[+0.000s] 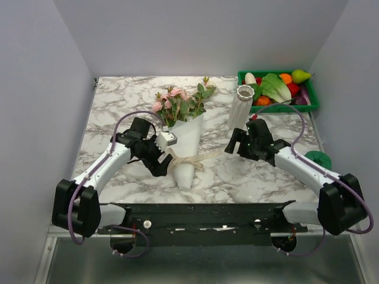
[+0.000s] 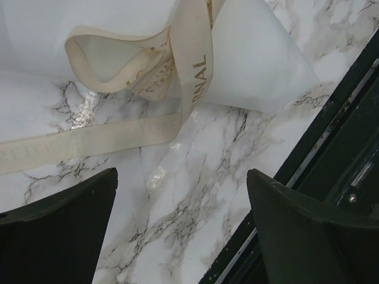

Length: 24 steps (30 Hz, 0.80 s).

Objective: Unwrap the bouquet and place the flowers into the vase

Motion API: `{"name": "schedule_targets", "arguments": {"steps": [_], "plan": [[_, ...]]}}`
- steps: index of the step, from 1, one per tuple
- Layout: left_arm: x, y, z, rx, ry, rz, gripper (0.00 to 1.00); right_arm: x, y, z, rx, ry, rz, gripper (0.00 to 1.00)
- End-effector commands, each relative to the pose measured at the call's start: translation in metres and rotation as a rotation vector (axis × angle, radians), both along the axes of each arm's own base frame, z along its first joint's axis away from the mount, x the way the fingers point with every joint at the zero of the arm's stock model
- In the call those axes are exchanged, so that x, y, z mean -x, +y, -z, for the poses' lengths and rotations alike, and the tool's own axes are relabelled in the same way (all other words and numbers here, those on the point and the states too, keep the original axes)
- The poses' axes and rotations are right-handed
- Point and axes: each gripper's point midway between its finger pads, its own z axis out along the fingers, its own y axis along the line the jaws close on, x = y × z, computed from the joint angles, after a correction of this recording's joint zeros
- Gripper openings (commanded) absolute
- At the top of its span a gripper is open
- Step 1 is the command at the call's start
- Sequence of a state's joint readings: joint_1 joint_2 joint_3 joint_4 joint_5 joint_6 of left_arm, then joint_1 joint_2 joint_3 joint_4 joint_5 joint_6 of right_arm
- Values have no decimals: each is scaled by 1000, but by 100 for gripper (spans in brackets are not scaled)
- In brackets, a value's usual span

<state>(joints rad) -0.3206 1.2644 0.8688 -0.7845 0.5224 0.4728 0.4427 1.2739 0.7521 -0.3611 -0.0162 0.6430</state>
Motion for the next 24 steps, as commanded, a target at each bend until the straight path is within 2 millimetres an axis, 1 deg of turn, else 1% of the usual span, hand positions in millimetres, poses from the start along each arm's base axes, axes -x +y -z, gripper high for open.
{"name": "schedule_targets", "arguments": {"steps": [1, 3, 5, 7, 10, 11, 14, 16, 17, 19, 20, 22, 23, 24], "plan": [[-10, -8, 12, -10, -33, 42, 99, -29, 15, -23, -34, -91, 39, 93], [-10, -14, 20, -13, -30, 62, 99, -32, 21, -24, -35, -94, 37, 92], [-8, -16, 28, -21, -30, 73, 99, -35, 25, -23, -32, -91, 38, 92], [-12, -19, 35, -32, -45, 83, 99, -36, 30, -21, -37, -83, 41, 91], [-16, -21, 42, -38, -44, 87, 91, -37, 36, -21, -46, -84, 42, 89], [-16, -22, 44, -41, -44, 91, 83, -37, 37, -19, -44, -83, 44, 89], [-24, -22, 49, -59, -66, 83, 64, -39, 42, -20, -51, -88, 41, 89], [-29, -23, 50, -56, -80, 75, 63, -40, 45, -21, -55, -91, 36, 88], [-29, -25, 50, -47, -80, 79, 61, -41, 47, -21, -56, -90, 35, 88], [-28, -29, 50, -32, -78, 88, 53, -43, 51, -18, -62, -84, 34, 88], [-29, -31, 50, -25, -74, 87, 42, -43, 54, -19, -71, -82, 31, 88], [-28, -33, 54, -28, -66, 92, 30, -45, 62, -16, -77, -73, 24, 88], [-28, -33, 55, -30, -62, 89, 18, -46, 64, -15, -75, -71, 25, 88], [-29, -31, 58, -43, -60, 84, 12, -47, 68, -14, -75, -71, 20, 88]]}}
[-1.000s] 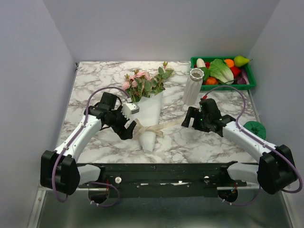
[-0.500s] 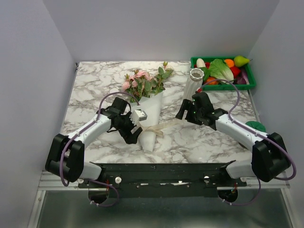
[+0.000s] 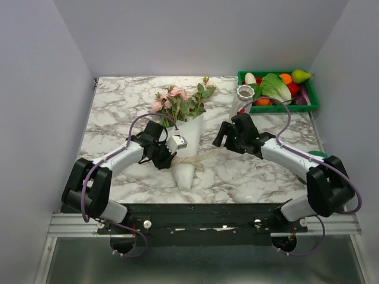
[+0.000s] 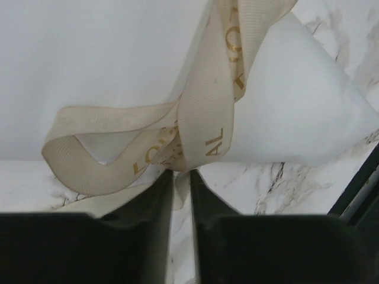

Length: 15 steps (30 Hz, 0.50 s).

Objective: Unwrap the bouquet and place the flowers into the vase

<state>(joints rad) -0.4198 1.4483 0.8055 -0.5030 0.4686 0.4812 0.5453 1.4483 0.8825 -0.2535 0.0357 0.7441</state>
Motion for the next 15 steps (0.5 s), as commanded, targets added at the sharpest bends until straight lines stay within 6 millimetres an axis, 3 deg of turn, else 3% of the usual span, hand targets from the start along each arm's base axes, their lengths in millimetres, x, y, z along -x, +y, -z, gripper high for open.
{"name": "schedule_targets", "arguments": {"steps": [1, 3, 8, 15], "plan": [[-4, -1, 8, -17, -6, -5, 7, -16, 20, -3, -18, -20, 13, 88], [-5, 3, 8, -36, -17, -11, 0, -18, 27, -2, -19, -14, 7, 88], [-7, 19, -2, -66, -43, -45, 0, -25, 54, 5, -41, 14, -13, 88], [-14, 39, -36, -58, -114, -91, 0, -20, 82, 19, -89, 77, -20, 88]]}}
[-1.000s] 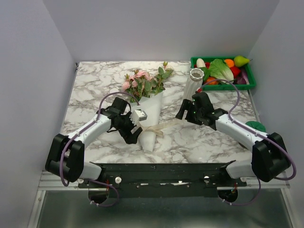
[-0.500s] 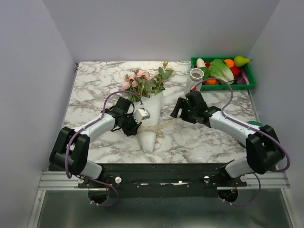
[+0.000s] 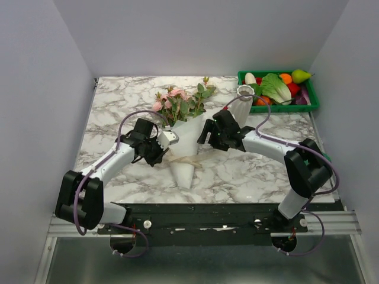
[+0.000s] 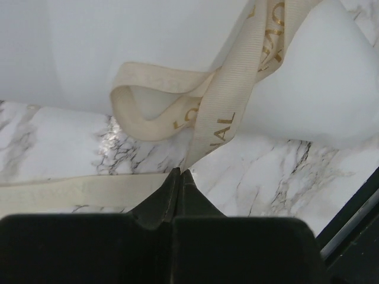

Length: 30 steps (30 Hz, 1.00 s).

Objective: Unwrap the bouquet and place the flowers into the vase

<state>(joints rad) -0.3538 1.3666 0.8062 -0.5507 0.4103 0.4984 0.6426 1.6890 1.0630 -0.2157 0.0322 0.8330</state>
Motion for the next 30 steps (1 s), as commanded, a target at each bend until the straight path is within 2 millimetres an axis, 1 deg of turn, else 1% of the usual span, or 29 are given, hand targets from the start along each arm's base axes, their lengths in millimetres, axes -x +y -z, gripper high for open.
{"name": "schedule_targets", "arguments": {"steps": [1, 2, 3, 6, 12, 15, 19, 21, 23, 24, 25, 27, 28, 30], "plan": [[0, 14, -21, -23, -49, -13, 0, 2, 20, 4, -53, 33, 19, 88], [2, 14, -21, -22, -45, -12, 0, 3, 21, 6, -55, 39, 20, 88], [3, 14, -24, -16, -52, -10, 0, 8, 24, 12, -54, 52, 13, 88], [7, 14, -25, -8, -48, -15, 0, 19, 31, 19, -60, 81, 12, 87], [10, 15, -26, -9, -48, -20, 0, 39, 39, 37, -63, 147, 35, 79], [12, 16, -28, -6, -53, -22, 0, 38, 37, 46, -55, 169, 70, 77], [14, 15, -30, 0, -54, -23, 0, 42, 36, 56, -54, 209, 108, 69], [14, 15, -32, 5, -56, -23, 0, 45, 33, 62, -44, 220, 129, 67], [15, 15, -32, 5, -56, -23, 0, 44, 31, 63, -38, 217, 148, 64], [15, 15, -33, 7, -61, -23, 0, 42, 31, 61, -39, 209, 151, 61], [15, 15, -34, 8, -58, -24, 0, 44, 29, 62, -36, 211, 156, 53], [16, 15, -36, 10, -64, -24, 0, 43, 26, 60, -36, 201, 170, 40], [17, 16, -35, 7, -63, -25, 0, 44, 24, 58, -37, 197, 175, 28], [17, 17, -36, 2, -71, -26, 0, 46, 18, 57, -22, 191, 185, 23]]}}
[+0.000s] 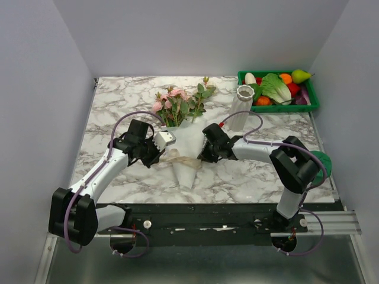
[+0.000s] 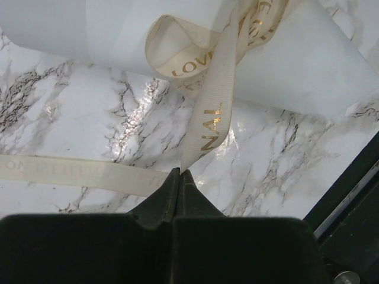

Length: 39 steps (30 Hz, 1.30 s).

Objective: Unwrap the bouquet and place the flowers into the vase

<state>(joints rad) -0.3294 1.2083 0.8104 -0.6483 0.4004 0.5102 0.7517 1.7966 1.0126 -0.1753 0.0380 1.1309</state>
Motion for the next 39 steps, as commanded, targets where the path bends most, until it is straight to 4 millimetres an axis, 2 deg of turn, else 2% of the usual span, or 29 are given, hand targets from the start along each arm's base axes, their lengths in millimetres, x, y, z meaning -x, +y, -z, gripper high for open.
{"name": "schedule_targets", "arguments": {"steps": [1, 6, 11, 12, 14, 18, 19, 22, 23, 24, 25, 26, 27, 30, 33, 34, 35, 36, 37, 38, 39], "plan": [[7, 5, -3, -11, -2, -7, 0, 6, -17, 4, 58, -7, 51, 20], [6, 7, -4, -18, -6, -17, 0, 6, -30, -18, 71, -65, 61, 18], [2, 9, -7, -30, -22, -40, 0, 6, -43, -43, 79, -132, 76, 3], [0, 10, -9, -34, -28, -43, 0, 6, -49, -52, 85, -152, 91, 1], [-2, 12, -10, -46, -35, -53, 0, 8, -58, -57, 104, -171, 104, 1], [-14, 26, -21, -69, -63, -122, 0, 9, -90, -73, 146, -233, 172, 1], [-17, 30, -22, -79, -59, -143, 0, 8, -96, -83, 136, -256, 190, 0], [-36, 58, -32, -98, -74, -262, 0, 8, -127, -89, 197, -268, 258, 0], [-43, 76, -35, -101, -77, -327, 0, 9, -137, -96, 201, -284, 277, 0], [-51, 86, -42, -98, -92, -360, 0, 6, -155, -98, 219, -282, 318, 0], [-55, 96, -45, -98, -96, -392, 0, 5, -165, -100, 220, -286, 338, 0], [-59, 117, -47, -104, -98, -461, 0, 4, -174, -109, 210, -307, 350, 1], [-63, 126, -52, -106, -111, -485, 0, 1, -193, -108, 218, -298, 395, 0], [-66, 154, -59, -123, -132, -560, 0, 0, -225, -120, 252, -338, 449, 0], [-66, 174, -59, -164, -140, -615, 0, 1, -245, -127, 291, -356, 477, 0], [-67, 178, -60, -172, -154, -628, 0, 0, -247, -129, 298, -359, 477, 12], [-66, 180, -59, -184, -153, -636, 10, 1, -250, -129, 314, -357, 474, 28], [-66, 179, -59, -180, -155, -632, 59, 2, -254, -128, 333, -350, 479, 47], [-65, 176, -62, -169, -160, -614, 84, 1, -254, -129, 342, -348, 476, 67], [-64, 171, -64, -148, -157, -599, 99, 1, -255, -129, 353, -344, 470, 90], [-67, 158, -73, -87, -171, -549, 99, 3, -255, -129, 359, -338, 462, 96]]}}
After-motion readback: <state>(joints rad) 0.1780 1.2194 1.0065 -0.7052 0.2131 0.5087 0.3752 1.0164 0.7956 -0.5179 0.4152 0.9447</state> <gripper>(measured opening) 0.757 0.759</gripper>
